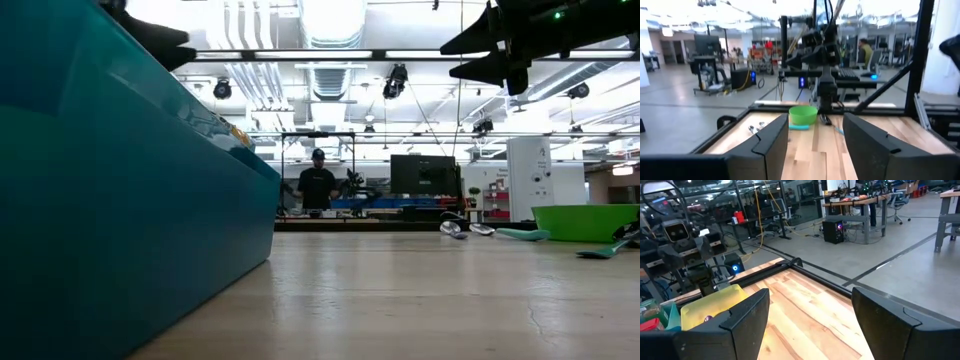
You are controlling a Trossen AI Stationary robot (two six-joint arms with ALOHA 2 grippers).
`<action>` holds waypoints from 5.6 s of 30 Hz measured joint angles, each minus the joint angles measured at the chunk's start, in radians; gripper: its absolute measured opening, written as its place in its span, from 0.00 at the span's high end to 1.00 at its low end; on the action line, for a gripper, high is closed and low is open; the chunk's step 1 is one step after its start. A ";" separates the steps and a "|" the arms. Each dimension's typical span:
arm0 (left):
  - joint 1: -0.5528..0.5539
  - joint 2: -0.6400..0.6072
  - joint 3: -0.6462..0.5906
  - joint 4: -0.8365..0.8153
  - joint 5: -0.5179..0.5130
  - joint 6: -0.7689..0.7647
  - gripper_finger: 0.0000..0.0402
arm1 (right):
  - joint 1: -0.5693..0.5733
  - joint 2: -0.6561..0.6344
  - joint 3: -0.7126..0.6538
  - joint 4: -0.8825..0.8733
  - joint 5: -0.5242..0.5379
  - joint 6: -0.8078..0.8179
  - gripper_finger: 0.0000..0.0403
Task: Pick & Place Food Item
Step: Put the violet spoon into the yellow bin
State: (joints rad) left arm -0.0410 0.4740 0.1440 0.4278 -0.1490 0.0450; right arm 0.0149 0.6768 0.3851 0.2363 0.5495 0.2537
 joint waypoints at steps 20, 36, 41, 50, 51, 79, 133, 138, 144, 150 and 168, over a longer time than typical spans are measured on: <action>0.000 -0.302 -0.140 -0.090 0.000 -0.001 0.53 | 0.000 0.000 0.000 0.000 0.000 0.000 0.30; 0.000 -0.293 -0.141 -0.390 0.004 -0.003 0.53 | 0.000 0.000 0.000 0.000 0.000 0.000 0.30; 0.000 -0.294 -0.141 -0.390 0.004 -0.003 0.53 | 0.000 0.000 0.000 0.000 0.000 0.000 0.30; 0.000 -0.293 -0.141 -0.390 0.004 -0.003 0.53 | 0.000 0.000 0.000 0.000 0.000 0.000 0.30; 0.000 -0.293 -0.141 -0.390 0.004 -0.003 0.53 | 0.000 0.000 0.000 0.000 0.000 0.000 0.30; 0.000 -0.293 -0.143 -0.390 0.004 0.000 0.53 | -0.082 0.143 0.291 -0.590 0.079 0.557 0.30; 0.000 -0.293 -0.143 -0.390 0.004 0.000 0.53 | -0.632 1.111 0.617 -0.837 -0.435 0.770 0.30; 0.000 -0.293 -0.143 -0.390 0.004 -0.001 0.53 | -0.632 1.113 0.617 -0.835 -0.417 0.769 0.32; 0.000 -0.293 -0.143 -0.390 0.004 -0.001 0.53 | -0.632 1.113 0.614 -0.844 -0.411 0.767 0.50; 0.000 -0.293 -0.143 -0.390 0.004 -0.001 0.53 | -0.632 1.116 0.613 -0.845 -0.388 0.764 0.69; 0.000 -0.293 -0.143 -0.390 0.004 -0.003 0.53 | -0.633 1.118 0.615 -0.816 -0.386 0.708 0.97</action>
State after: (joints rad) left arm -0.0410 0.1806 0.0013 0.0374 -0.1452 0.0423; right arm -0.6178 1.7947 0.9997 -0.5797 0.1638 0.9613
